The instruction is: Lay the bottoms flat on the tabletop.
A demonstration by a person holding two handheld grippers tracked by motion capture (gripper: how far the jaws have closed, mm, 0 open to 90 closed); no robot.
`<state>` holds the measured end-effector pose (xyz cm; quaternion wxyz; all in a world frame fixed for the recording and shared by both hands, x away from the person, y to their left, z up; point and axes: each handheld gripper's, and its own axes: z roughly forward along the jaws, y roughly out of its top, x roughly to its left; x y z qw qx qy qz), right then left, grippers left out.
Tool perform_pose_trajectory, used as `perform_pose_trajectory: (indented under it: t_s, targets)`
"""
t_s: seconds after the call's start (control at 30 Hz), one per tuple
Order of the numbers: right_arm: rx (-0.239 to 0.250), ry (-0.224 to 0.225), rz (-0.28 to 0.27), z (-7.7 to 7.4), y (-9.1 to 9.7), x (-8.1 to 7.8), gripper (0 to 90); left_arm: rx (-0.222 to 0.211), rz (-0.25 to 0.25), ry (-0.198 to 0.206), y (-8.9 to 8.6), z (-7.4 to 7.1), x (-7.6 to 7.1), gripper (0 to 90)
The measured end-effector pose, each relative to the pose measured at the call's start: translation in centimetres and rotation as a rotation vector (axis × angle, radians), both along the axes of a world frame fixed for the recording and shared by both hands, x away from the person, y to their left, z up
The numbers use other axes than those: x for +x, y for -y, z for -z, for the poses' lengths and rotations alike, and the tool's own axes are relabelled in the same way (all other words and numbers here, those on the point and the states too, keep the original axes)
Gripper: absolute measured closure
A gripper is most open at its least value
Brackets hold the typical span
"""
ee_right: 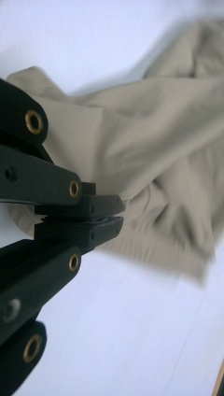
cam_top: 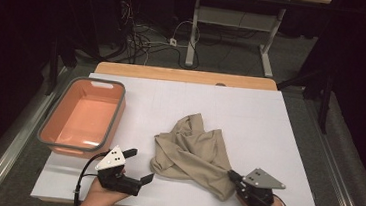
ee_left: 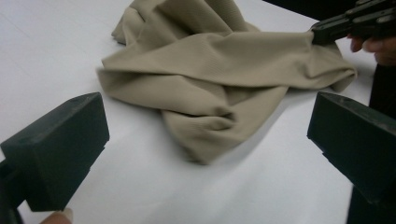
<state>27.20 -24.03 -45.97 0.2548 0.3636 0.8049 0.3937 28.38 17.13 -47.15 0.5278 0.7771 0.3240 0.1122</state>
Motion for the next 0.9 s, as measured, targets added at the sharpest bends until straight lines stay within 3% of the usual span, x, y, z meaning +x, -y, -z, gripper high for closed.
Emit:
perform_pose_trajectory:
  t_s: [0.07, 0.17, 0.27, 0.3, 0.37, 0.5, 0.57, 0.67, 0.8, 0.9]
  targets:
    - [0.033, 0.006, 0.048, -0.2, 1.8, 0.2, 89.5, -0.006, 0.003, 0.0, 0.0, 0.1, 0.4, 0.0]
    - [0.037, 0.006, 0.107, 0.0, 3.8, 0.6, 89.5, 0.008, 0.011, 0.003, 0.3, 0.5, 0.7, 0.0]
    - [0.055, -0.021, 0.126, 0.6, 4.7, 1.0, 88.1, 0.036, 0.026, 0.002, 0.7, 1.0, 0.7, 0.0]
    - [0.065, -0.022, 0.123, 0.6, 4.7, 1.0, 84.8, 0.052, 0.03, -0.011, 0.9, 1.2, 0.8, 0.0]
    - [0.088, -0.014, 0.114, 0.2, 4.3, 0.9, 74.2, 0.063, 0.027, -0.001, 1.1, 1.2, 0.8, 0.0]
    - [0.148, 0.011, 0.044, -1.2, 1.9, 0.3, 61.3, 0.058, 0.027, 0.002, 1.0, 1.2, 0.7, 0.0]
    - [0.149, 0.019, -0.012, -1.5, -0.4, 0.0, 57.0, 0.045, 0.027, 0.006, 0.9, 1.2, 0.7, 0.0]
    - [0.156, -0.014, -0.098, -1.1, -4.3, 0.1, 49.7, 0.034, 0.023, 0.01, 0.8, 1.3, 0.6, 0.0]
    - [0.066, -0.078, -0.143, 0.7, -8.6, 1.5, 41.4, 0.028, 0.02, 0.027, 0.7, 1.3, 0.3, 1.0]
    - [0.007, -0.107, -0.131, 1.8, -9.7, 2.7, 43.5, 0.018, 0.014, 0.052, 0.6, 1.3, 0.0, 1.7]
